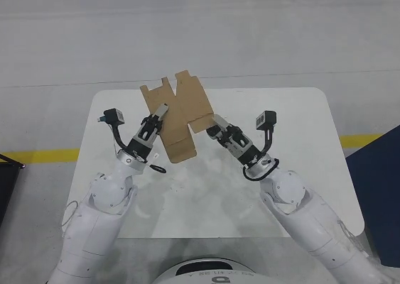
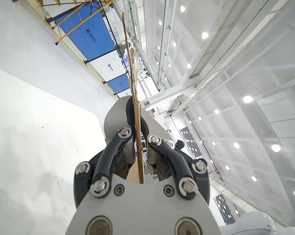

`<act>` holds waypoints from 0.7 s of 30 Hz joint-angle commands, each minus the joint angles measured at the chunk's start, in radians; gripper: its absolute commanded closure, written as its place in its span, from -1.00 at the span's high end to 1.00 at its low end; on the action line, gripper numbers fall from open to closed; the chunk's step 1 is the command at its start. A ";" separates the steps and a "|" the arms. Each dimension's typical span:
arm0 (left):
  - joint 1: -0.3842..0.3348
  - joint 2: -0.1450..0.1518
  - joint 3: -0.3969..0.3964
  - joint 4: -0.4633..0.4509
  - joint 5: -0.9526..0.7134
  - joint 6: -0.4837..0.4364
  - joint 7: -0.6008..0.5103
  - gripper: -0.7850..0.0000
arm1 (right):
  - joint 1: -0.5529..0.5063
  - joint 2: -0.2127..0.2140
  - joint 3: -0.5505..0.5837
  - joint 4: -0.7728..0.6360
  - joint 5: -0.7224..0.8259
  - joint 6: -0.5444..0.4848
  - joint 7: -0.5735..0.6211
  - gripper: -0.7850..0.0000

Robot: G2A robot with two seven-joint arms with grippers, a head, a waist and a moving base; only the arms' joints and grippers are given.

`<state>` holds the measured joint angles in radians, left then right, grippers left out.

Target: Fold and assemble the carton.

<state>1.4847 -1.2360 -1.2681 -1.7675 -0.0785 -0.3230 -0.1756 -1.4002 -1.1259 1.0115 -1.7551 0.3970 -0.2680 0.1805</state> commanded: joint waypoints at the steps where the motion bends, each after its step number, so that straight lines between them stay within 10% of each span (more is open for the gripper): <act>1: -0.001 -0.001 0.008 0.000 0.013 -0.001 -0.006 -1.00 | -0.003 -0.004 -0.002 -0.002 0.010 -0.009 0.000 -0.11; 6: -0.003 -0.004 0.020 -0.003 0.019 0.002 -0.001 -1.00 | -0.010 -0.010 -0.008 -0.006 -0.008 -0.010 0.005 -0.25; 10: -0.005 -0.007 0.025 -0.005 0.021 0.007 -0.002 -1.00 | -0.015 -0.016 -0.012 -0.005 -0.017 -0.013 0.008 -0.96; 14: -0.006 -0.008 0.028 -0.008 0.026 0.008 -0.006 -1.00 | -0.020 -0.020 -0.008 -0.009 -0.018 -0.026 0.008 -1.00; 15: -0.006 -0.008 0.029 -0.009 0.028 0.007 -0.013 -0.28 | -0.021 -0.021 -0.004 -0.012 -0.021 -0.031 0.008 -1.00; 16: -0.005 -0.008 0.029 -0.009 0.030 0.009 -0.017 1.00 | -0.023 -0.021 0.000 -0.014 -0.025 -0.037 0.008 -1.00; 21: 0.016 -0.006 0.000 0.002 0.023 0.050 -0.004 1.00 | -0.027 -0.015 0.050 -0.032 -0.133 -0.075 0.023 -1.00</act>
<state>1.4937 -1.2425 -1.2575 -1.7684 -0.0528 -0.2841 -0.1863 -1.4253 -1.1433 1.0455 -1.7839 0.3003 -0.3391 0.2007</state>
